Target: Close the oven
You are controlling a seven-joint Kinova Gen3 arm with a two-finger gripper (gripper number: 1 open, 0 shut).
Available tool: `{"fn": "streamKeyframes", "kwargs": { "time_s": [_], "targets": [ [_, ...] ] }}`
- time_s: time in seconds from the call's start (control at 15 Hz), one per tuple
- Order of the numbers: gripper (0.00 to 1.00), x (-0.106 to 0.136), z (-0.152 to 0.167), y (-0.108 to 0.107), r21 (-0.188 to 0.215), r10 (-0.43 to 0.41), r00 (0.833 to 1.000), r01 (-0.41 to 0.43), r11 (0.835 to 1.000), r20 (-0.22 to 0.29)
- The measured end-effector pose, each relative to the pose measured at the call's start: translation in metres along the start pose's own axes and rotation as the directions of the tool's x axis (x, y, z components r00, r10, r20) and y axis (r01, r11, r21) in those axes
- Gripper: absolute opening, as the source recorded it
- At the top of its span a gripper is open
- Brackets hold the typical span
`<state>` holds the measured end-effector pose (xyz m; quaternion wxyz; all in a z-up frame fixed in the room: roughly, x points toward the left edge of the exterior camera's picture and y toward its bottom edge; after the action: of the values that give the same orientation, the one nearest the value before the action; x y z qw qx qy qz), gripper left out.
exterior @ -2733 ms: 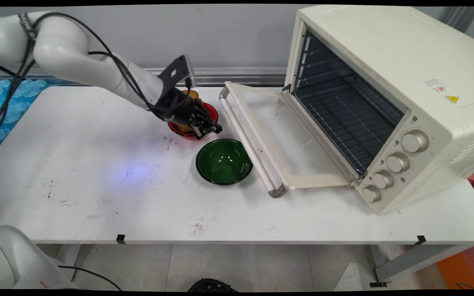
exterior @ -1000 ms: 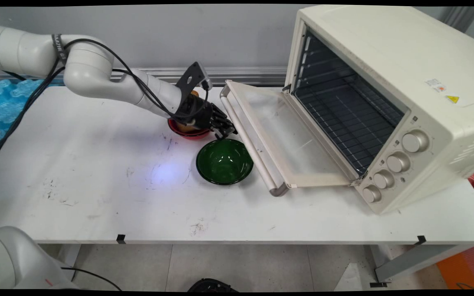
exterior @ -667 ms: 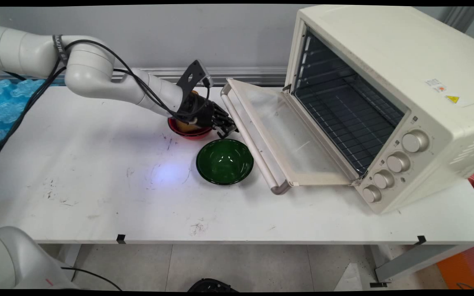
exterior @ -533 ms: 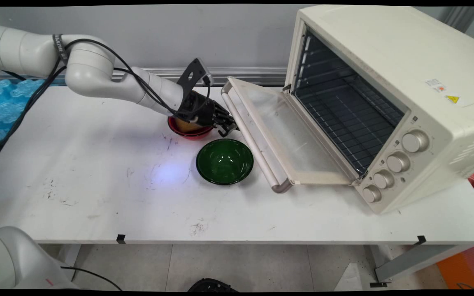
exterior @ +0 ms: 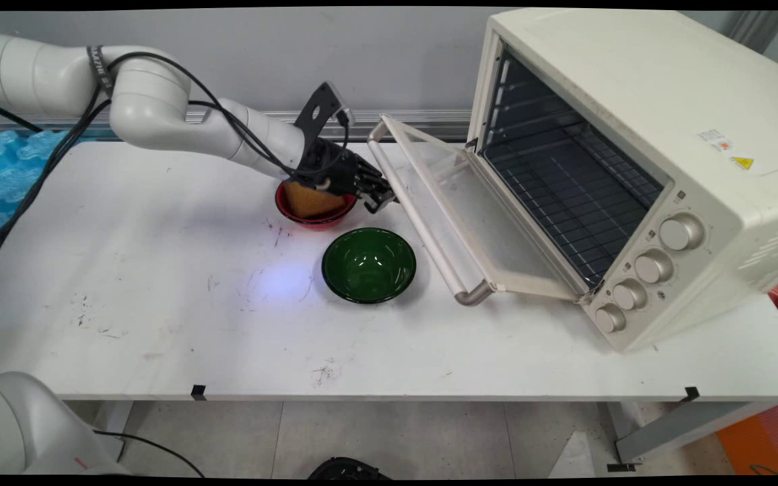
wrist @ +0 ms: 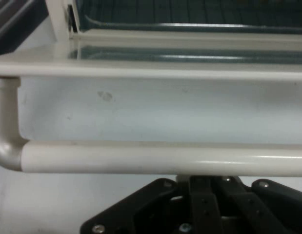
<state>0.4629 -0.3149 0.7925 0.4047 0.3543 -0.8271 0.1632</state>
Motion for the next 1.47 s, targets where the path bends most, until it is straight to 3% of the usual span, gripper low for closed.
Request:
{"fn": "streamKeyframes", "kwargs": {
  "time_s": [0.4,1.07,1.47],
  "targets": [
    [0.00,0.020,0.002,-0.006,0.000,0.008,1.000,-0.008,1.000,-0.030],
    [0.00,0.078,0.014,-0.019,-0.001,0.033,0.993,-0.033,0.999,-0.109],
    [0.00,0.094,0.014,-0.024,-0.002,0.039,0.993,-0.039,0.999,-0.113]
  ]
}}
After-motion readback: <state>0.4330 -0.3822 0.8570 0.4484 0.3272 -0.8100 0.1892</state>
